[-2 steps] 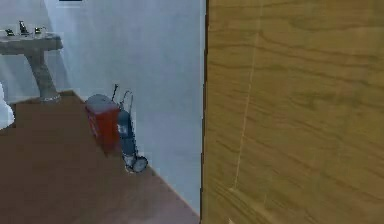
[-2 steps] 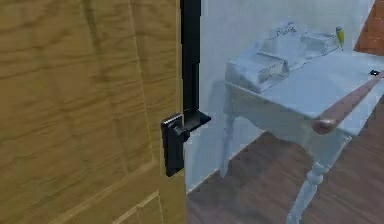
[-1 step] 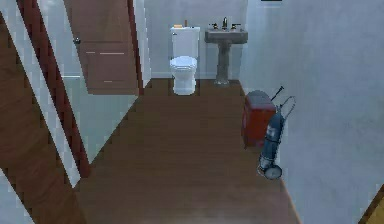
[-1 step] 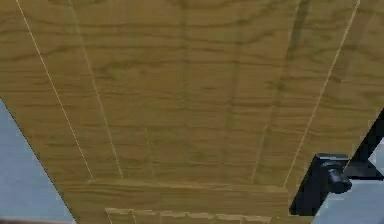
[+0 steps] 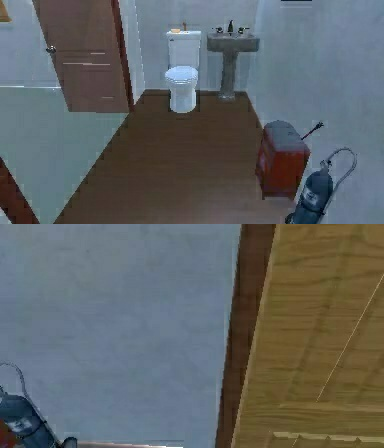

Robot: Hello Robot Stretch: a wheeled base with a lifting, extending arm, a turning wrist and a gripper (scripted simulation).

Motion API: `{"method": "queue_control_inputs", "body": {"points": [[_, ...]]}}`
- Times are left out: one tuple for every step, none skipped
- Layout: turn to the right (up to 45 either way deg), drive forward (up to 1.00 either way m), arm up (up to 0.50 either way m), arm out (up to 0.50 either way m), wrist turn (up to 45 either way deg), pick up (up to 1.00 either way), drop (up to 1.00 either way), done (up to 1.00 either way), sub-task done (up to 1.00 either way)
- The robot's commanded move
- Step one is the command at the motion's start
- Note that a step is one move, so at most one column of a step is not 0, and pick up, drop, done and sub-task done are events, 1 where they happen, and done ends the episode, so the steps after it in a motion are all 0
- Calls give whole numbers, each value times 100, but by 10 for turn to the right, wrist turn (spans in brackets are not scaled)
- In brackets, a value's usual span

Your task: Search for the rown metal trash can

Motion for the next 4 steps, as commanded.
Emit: {"method": "queue_control_inputs", "body": {"points": [[-330, 0, 0, 0, 0, 0, 0, 0, 0], [0, 100, 0, 0, 0, 0, 0, 0, 0], [-180, 0, 0, 0, 0, 0, 0, 0, 0], [0, 10, 0, 0, 0, 0, 0, 0, 0]]}}
